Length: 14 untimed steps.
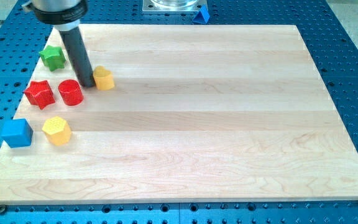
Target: Push the yellow heart diagonally top right to the red circle
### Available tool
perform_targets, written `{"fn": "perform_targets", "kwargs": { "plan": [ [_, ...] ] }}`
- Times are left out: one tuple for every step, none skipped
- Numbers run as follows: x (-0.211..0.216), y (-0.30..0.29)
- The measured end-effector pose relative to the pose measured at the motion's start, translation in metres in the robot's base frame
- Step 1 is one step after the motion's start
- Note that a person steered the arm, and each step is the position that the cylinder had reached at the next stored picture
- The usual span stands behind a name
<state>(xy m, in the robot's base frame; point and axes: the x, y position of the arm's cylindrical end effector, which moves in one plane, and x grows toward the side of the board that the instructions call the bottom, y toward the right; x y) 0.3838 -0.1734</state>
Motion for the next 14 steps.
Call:
{"fn": "perform_targets", "kwargs": {
  "plan": [
    [0.024,0.005],
    [0.050,0.011],
    [0.023,0.018],
    [-0.002,0.018],
    [-0.003,0.018],
    [0.006,0.035],
    [0.000,0.056],
    [-0.002,0.059],
    [-0.008,0.101],
    [-0.014,0.090],
    [-0.014,0.078],
    [-0.019,0.061],
    [-0.022,0.049],
    [-0.018,0.074]
  ]
}}
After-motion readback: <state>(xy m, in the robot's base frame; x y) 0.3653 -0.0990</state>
